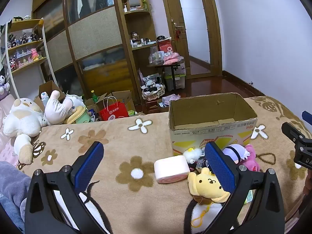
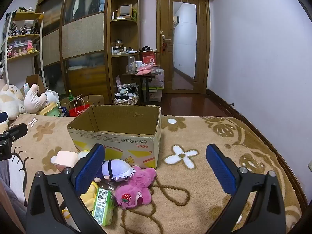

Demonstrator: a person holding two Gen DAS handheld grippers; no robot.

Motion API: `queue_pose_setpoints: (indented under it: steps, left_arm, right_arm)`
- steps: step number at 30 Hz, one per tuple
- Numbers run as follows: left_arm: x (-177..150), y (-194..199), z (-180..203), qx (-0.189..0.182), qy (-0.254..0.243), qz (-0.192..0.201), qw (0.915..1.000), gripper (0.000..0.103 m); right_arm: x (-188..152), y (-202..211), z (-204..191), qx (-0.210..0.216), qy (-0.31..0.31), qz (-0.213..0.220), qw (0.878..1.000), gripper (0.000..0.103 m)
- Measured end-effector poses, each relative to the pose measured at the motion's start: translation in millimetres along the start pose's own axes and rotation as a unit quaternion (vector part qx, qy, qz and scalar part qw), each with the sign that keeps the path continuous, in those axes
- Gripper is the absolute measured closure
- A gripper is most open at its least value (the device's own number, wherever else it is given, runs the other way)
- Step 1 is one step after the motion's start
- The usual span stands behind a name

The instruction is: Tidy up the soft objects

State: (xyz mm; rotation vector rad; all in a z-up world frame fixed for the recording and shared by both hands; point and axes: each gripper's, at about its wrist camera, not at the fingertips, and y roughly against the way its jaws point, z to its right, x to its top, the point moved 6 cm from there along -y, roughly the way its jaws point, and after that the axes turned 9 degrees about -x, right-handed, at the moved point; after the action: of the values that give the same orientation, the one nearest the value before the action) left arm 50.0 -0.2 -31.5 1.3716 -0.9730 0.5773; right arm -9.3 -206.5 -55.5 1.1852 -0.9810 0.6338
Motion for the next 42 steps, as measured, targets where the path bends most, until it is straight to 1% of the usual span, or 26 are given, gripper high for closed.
queue_pose_setpoints:
  steps: [42]
  left_arm:
    - [2.1,3.2,-5.2,0.003,-0.001,-0.001,1.0,0.001]
  right_arm:
    - [-0.4,0.3,0.3,-0.004,0.001,0.0,1.0,0.0]
